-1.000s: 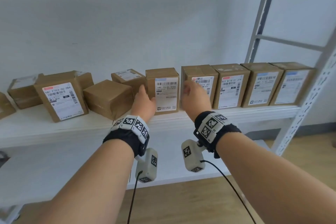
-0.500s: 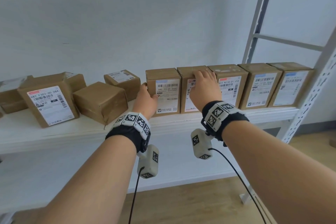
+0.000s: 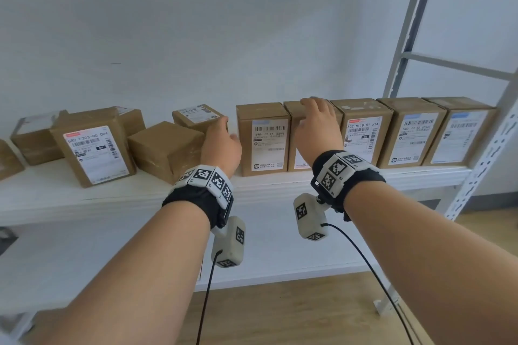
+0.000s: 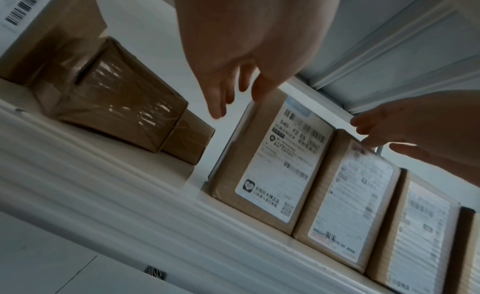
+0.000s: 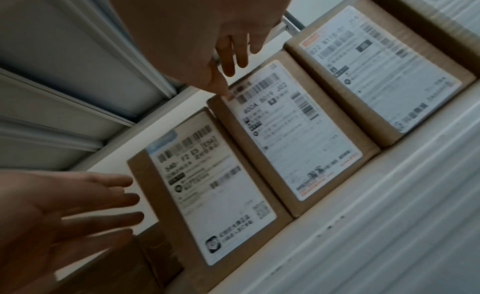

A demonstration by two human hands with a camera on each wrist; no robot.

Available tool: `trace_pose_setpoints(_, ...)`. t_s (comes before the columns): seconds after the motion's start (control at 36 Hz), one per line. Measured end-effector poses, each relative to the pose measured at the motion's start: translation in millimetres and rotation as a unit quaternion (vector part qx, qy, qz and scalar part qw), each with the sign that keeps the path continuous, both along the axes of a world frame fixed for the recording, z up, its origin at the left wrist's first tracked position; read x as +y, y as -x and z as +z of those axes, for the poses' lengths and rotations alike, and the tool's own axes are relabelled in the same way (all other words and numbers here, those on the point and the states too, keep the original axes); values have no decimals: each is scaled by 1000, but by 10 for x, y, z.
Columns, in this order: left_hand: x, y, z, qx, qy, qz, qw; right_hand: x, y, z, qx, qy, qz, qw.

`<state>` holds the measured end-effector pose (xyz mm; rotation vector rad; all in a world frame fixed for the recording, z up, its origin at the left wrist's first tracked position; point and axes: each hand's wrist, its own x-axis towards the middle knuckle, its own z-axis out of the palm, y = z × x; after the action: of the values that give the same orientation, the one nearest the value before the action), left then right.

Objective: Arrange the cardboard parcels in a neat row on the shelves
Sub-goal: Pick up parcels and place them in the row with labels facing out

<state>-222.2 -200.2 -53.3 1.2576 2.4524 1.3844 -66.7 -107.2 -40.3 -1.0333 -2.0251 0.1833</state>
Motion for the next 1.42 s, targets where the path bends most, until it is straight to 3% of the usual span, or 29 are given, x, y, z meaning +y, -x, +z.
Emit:
trace_pose_setpoints(0.17, -452, 366, 135, 108, -19, 88, 990, -365, 352, 205, 36, 7, 76, 996)
trace_pose_setpoints(0.33, -907, 740, 51, 71, 6, 114, 991, -721, 831, 203, 44, 10, 143, 989)
trace_pose_setpoints(0.5, -1136, 952, -112, 48, 72, 54, 995, -936, 1208, 22, 19, 37, 191, 981)
trace_pose_setpoints(0.83, -1245, 988, -282, -41, 133, -16, 990, -780, 1595, -301, -53, 236, 191, 951)
trace_pose_setpoints(1.11, -1151, 969, -256, -107, 123, -5, 987, -723, 1733, -264, -72, 277, 212, 934)
trace_pose_setpoints(1.42, -1179, 901, -145, -79, 85, 30, 993, -800, 1575, -267, -27, 264, 164, 950)
